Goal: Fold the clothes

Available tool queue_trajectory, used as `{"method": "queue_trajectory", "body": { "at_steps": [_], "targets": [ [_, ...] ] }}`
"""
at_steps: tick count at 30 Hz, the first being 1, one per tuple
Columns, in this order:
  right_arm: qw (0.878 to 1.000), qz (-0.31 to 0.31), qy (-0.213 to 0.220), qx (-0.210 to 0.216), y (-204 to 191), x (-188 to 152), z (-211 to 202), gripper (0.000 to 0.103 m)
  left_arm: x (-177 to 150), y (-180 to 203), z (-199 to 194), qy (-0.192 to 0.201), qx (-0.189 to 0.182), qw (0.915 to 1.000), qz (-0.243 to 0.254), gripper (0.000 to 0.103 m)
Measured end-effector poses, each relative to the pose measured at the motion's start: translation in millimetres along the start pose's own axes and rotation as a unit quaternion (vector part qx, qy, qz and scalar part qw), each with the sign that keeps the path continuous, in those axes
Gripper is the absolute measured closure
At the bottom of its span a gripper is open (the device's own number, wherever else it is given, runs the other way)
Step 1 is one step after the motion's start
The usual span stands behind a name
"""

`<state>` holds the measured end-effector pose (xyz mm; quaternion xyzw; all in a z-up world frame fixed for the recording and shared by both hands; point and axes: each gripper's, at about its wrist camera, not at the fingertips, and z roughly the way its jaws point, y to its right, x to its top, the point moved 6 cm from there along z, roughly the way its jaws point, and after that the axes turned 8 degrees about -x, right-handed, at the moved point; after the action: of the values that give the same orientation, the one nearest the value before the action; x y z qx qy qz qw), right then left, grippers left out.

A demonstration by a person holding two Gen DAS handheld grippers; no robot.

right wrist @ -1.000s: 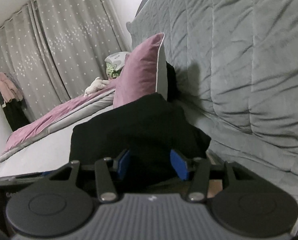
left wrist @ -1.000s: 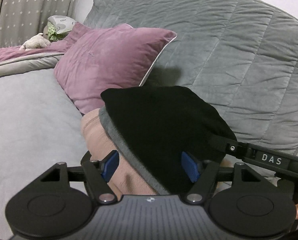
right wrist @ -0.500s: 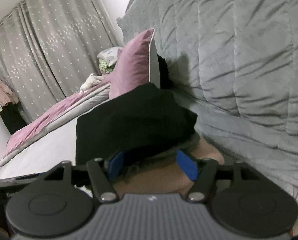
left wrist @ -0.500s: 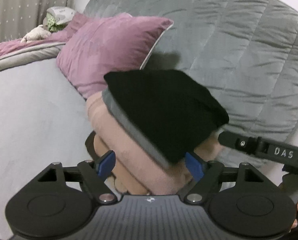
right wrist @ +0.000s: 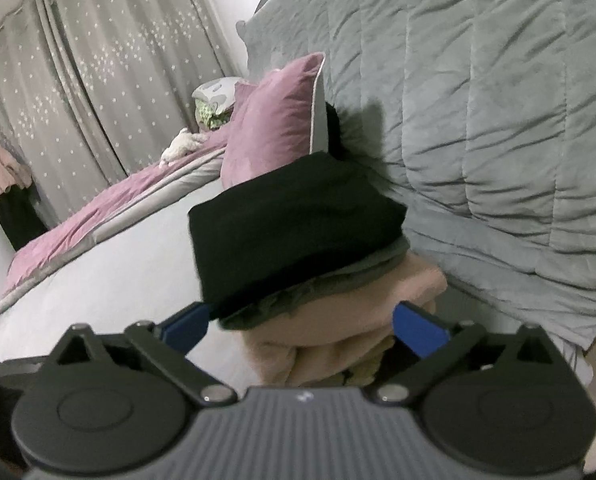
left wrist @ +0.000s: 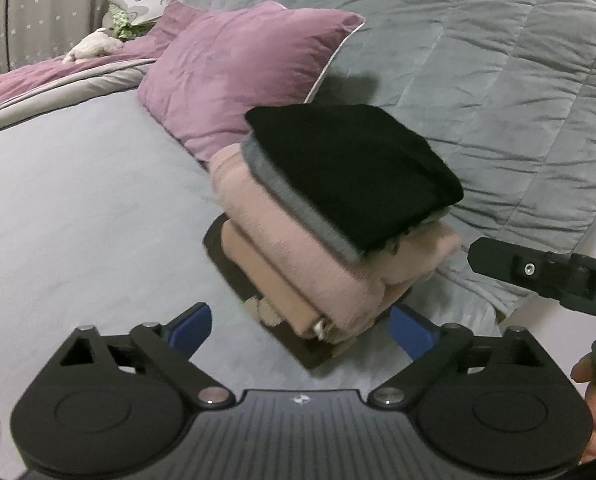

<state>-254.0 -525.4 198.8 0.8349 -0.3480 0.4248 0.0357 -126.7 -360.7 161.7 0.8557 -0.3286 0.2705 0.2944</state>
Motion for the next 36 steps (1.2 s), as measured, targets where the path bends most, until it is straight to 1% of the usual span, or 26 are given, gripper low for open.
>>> {"method": "queue_trajectory", "body": {
  "at_steps": [5,10,16,22,31,36],
  "targets": [
    [1.000,0.000,-0.010,0.008,-18,-9,-9,0.000,-11,-9,-9,-0.027,0.006,0.9996,-0.001,0.000],
    [1.000,-0.004,-0.017,0.014,-33,-20,-10,0.000,-27,-17,-14,-0.052,0.018,0.9985,0.008,0.000],
    [0.999,-0.013,-0.026,0.018,-53,-36,-11,0.000,-37,-31,-19,-0.059,0.028,0.9978,0.007,0.000],
    [0.999,-0.021,-0.034,0.025,-69,-45,-12,0.000,-36,-45,-27,-0.054,0.030,0.9981,0.003,0.000],
    [0.998,-0.042,-0.044,0.011,-81,-49,-8,0.000,-34,-55,-30,-0.049,0.053,0.9973,0.011,0.000],
    [0.998,-0.047,-0.048,0.012,-83,-49,-8,0.000,-35,-56,-29,-0.052,0.056,0.9970,0.016,0.000]
  ]
}}
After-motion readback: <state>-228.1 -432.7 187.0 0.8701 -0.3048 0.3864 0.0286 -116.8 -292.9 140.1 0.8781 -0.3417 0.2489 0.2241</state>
